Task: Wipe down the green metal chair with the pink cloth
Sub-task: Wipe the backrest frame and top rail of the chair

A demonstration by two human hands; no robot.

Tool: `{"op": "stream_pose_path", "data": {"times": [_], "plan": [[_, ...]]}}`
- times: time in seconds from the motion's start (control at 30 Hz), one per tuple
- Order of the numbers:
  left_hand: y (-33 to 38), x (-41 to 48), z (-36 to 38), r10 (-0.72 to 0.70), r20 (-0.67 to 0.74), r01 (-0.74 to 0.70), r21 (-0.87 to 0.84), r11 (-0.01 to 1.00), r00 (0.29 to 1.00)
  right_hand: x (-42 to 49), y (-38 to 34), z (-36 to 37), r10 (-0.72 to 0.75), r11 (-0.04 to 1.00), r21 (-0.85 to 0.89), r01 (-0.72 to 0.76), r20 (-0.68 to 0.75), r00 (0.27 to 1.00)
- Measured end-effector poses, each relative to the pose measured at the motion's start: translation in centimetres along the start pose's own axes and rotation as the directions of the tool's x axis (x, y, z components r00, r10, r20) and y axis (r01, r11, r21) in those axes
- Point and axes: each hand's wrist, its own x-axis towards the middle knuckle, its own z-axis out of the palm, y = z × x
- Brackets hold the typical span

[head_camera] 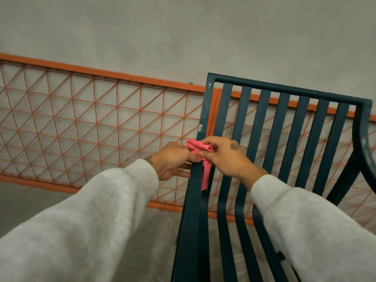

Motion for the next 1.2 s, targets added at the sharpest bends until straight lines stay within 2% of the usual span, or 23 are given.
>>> {"op": "stream_pose_path", "data": {"times": [0.1,0.2,0.3,0.37,0.4,0.47,0.6,0.7,0.77,0.83,0.93,1.03,1.1,1.2], "plan": [[0.1,0.1,0.0,-0.004,0.037,0.005,-0.009,1.000,0.999,-0.3,-0.1,-0.9,-0.017,1.000,0.008,0.017,0.069,0.997],[-0.1,-0.1,-0.3,-0.012,0.090,0.011,0.020,1.000,0.996,-0.1,-0.3,-2.4,0.011,1.000,-0.018,-0.007,0.233,0.972],[0.1,-0.2,-0.4,-0.022,0.131,0.015,0.053,0.998,0.991,0.4,-0.3,-4.1,0.036,0.999,-0.018,-0.031,0.436,0.899],[0.4,0.0,-0.5,-0.025,0.143,0.018,0.050,0.999,0.989,1.1,-0.6,-5.3,0.040,0.999,-0.037,-0.024,0.521,0.853],[0.4,0.1,-0.6,-0.031,0.147,0.025,0.042,0.999,0.989,1.5,-0.8,-6.0,0.043,0.999,-0.036,-0.029,0.521,0.853],[0.6,0.4,-1.0,-0.041,0.145,0.039,0.017,0.999,0.989,2.4,-1.1,-7.3,0.059,0.998,-0.033,-0.050,0.427,0.903],[0.9,1.0,-0.7,-0.023,0.052,0.020,0.052,0.998,0.998,4.9,-1.9,-8.7,0.001,0.993,-0.120,0.007,0.069,0.998],[1.1,1.1,-0.2,-0.015,0.021,0.013,0.089,0.996,1.000,6.9,-2.8,-8.6,-0.117,0.984,-0.154,0.085,-0.218,0.969],[1.2,1.1,-0.2,-0.025,0.026,0.022,0.091,0.996,0.999,8.1,-2.8,-7.9,-0.181,0.963,-0.251,0.098,-0.337,0.924],[1.4,1.1,-0.2,-0.032,0.035,0.029,0.100,0.995,0.999,9.2,-2.2,-6.6,-0.208,0.940,-0.328,0.094,-0.333,0.919],[1.7,1.2,-0.5,-0.058,0.062,0.049,0.127,0.991,0.996,9.5,-0.3,-3.7,-0.123,0.935,-0.352,0.050,-0.189,0.974],[1.9,1.3,-0.6,-0.070,0.087,0.059,0.120,0.991,0.994,8.1,0.6,-1.6,-0.129,0.923,-0.382,0.047,-0.191,0.973],[1.8,1.3,-0.6,-0.064,0.091,0.054,0.103,0.993,0.994,6.4,0.7,-1.0,-0.152,0.919,-0.384,0.088,-0.141,0.978],[1.5,1.4,-0.6,-0.053,0.089,0.044,0.105,0.994,0.995,4.1,0.6,-0.9,-0.205,0.885,-0.422,0.195,0.022,0.978]]}}
